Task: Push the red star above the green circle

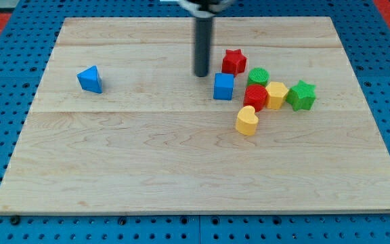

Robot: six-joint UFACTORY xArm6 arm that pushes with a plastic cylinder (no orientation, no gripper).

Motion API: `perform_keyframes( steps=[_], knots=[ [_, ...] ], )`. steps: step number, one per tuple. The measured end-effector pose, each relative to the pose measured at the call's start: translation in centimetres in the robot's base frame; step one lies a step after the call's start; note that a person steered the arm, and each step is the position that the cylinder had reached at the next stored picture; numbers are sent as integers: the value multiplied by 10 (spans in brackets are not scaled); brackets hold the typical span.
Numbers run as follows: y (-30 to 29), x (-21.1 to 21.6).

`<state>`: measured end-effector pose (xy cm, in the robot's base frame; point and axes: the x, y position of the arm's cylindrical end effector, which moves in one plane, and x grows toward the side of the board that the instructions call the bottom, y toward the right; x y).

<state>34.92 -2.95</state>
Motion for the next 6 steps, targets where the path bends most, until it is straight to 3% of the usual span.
perform_keyframes(
  steps=[1,3,4,5,6],
  knots=[
    [-19,13],
    [73,27],
    [23,-2],
    [16,-37],
    [122,-37]
  ],
)
